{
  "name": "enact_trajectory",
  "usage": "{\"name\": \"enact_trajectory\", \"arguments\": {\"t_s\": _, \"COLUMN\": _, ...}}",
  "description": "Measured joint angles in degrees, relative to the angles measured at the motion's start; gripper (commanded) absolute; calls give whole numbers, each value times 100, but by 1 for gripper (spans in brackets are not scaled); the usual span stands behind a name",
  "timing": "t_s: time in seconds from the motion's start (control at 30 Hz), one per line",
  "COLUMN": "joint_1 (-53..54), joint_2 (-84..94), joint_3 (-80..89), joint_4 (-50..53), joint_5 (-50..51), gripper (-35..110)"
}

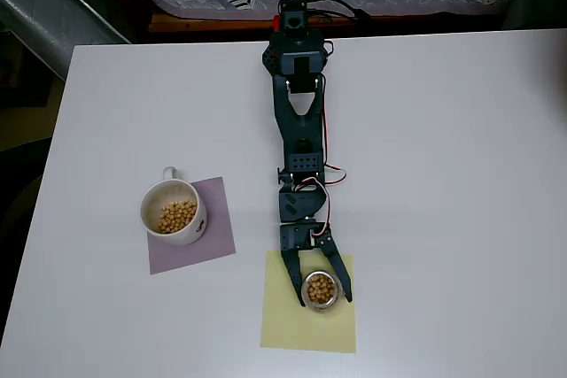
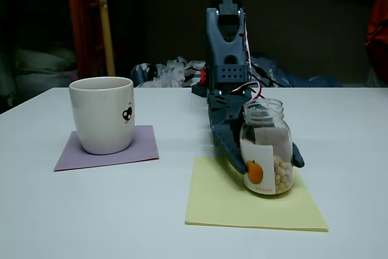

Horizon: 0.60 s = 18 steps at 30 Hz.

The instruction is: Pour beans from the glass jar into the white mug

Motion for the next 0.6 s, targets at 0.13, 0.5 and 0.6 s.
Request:
{"name": "enact_trajectory", "arguments": {"t_s": 0.13, "joint_1": 35, "joint_2": 114, "joint_3": 202, "joint_4": -9, "joint_5": 246, "gripper": 33}}
{"name": "enact_trajectory", "arguments": {"t_s": 0.5, "joint_1": 114, "joint_2": 492, "joint_3": 343, "joint_4": -9, "joint_5": 211, "gripper": 61}}
{"name": "enact_trajectory", "arguments": {"t_s": 0.6, "joint_1": 167, "joint_2": 492, "joint_3": 475, "joint_4": -9, "joint_5": 255, "gripper": 61}}
